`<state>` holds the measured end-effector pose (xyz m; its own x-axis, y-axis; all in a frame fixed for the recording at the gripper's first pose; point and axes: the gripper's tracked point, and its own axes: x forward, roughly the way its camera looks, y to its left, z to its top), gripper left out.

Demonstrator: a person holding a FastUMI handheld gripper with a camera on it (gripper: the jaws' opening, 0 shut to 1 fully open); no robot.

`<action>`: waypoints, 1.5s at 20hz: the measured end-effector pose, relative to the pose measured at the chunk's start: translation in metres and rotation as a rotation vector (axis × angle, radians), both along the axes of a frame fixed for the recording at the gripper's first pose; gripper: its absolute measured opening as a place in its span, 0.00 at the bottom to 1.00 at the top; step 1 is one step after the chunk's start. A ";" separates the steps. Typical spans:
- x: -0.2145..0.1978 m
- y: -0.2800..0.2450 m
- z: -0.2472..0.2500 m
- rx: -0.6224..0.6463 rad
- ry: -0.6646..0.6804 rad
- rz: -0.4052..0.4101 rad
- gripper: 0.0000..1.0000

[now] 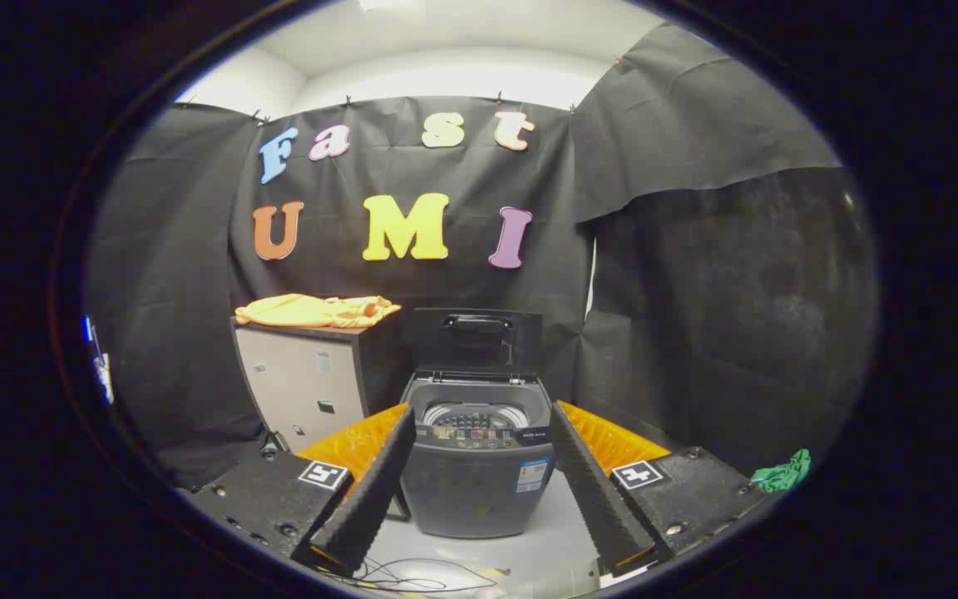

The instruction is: Put the clothes into the washing machine and then close the washing machine lid.

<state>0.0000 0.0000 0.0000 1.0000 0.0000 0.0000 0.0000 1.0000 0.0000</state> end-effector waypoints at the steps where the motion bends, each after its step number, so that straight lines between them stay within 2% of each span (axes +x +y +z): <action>1: 0.000 0.001 0.000 0.002 0.000 0.000 1.00; 16: 0.008 0.023 0.018 0.009 -0.012 0.002 1.00; 23: 0.038 0.056 0.108 0.012 -0.094 0.002 1.00; 26: 0.065 0.085 0.154 0.020 -0.109 0.014 1.00; 30: 0.112 0.144 0.204 0.037 -0.082 0.072 1.00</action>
